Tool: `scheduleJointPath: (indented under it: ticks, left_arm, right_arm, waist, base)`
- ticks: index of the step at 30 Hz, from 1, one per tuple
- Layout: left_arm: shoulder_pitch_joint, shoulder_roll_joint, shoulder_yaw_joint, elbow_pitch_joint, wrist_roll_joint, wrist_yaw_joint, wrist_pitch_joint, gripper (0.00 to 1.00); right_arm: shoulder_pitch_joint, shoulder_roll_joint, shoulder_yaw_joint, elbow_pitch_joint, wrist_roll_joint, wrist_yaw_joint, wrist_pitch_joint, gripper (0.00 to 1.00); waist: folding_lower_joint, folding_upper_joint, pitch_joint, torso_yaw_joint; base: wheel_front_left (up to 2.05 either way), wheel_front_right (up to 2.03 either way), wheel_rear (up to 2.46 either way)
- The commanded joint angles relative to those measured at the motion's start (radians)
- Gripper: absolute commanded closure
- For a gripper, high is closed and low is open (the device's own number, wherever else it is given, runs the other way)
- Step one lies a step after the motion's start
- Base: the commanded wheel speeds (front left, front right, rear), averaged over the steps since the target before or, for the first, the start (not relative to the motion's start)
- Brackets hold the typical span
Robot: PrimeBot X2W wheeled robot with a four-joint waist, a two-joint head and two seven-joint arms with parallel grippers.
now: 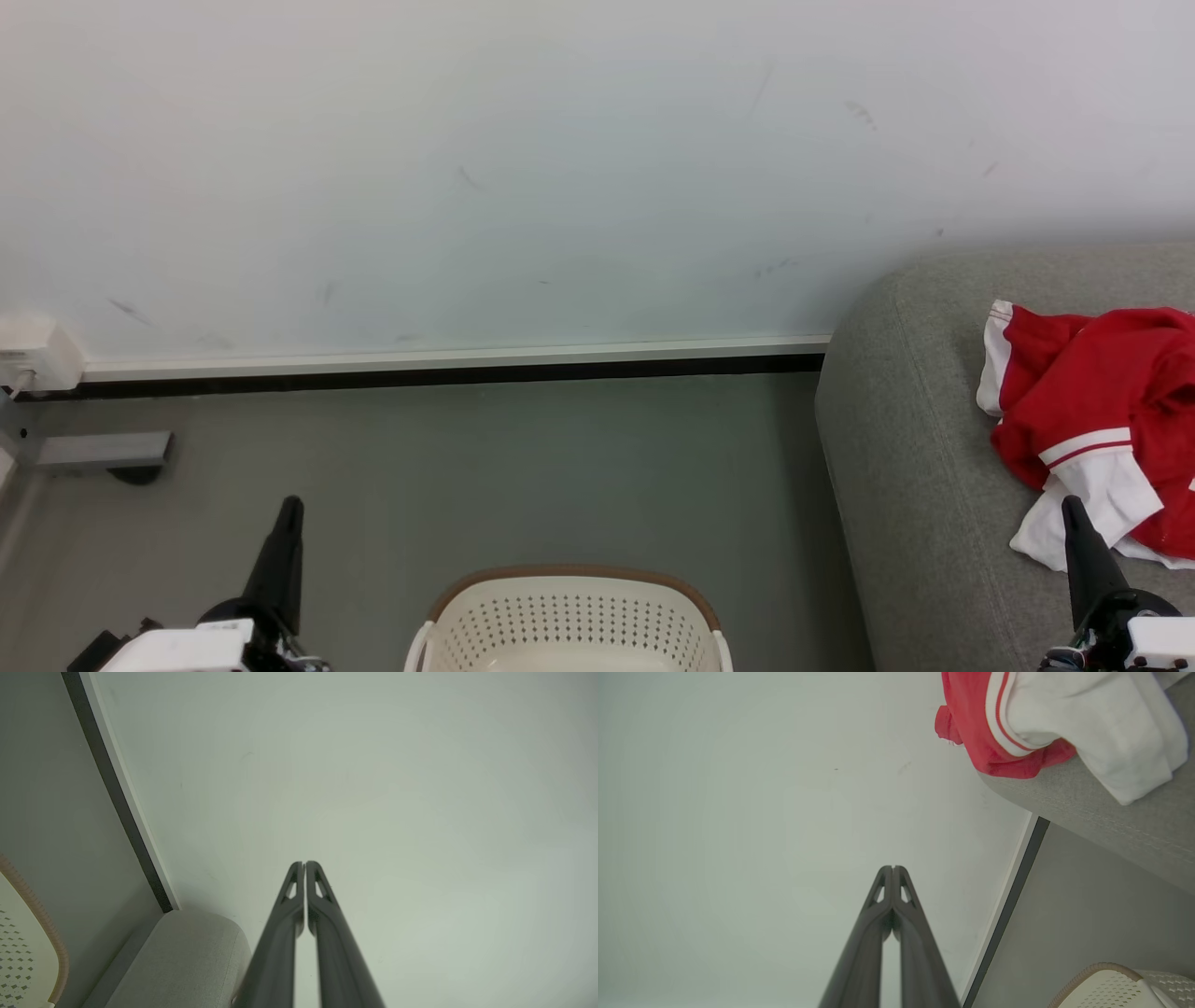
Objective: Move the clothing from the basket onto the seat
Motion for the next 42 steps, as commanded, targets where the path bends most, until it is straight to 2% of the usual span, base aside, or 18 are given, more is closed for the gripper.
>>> scheduleJointPath:
  ticks: [1,42]
  left_arm:
    - [-0.008,0.002,0.002,-0.004,-0.014,-0.006,0.004,1.0]
    - [-0.007,0.002,0.002,-0.004,-0.014,-0.006,0.004,1.0]
  right_arm:
    - [-0.013,0.001,-0.005,0.002,-0.006,0.0,0.003,1.0]
    - [-0.013,0.001,-0.005,0.002,-0.007,0.0,0.003,1.0]
  waist:
    - [0.0,0.0,0.0,0.0]
    - [0.0,0.0,0.0,0.0]
  base:
    - [0.0,0.0,0.0]
    - [0.0,0.0,0.0]
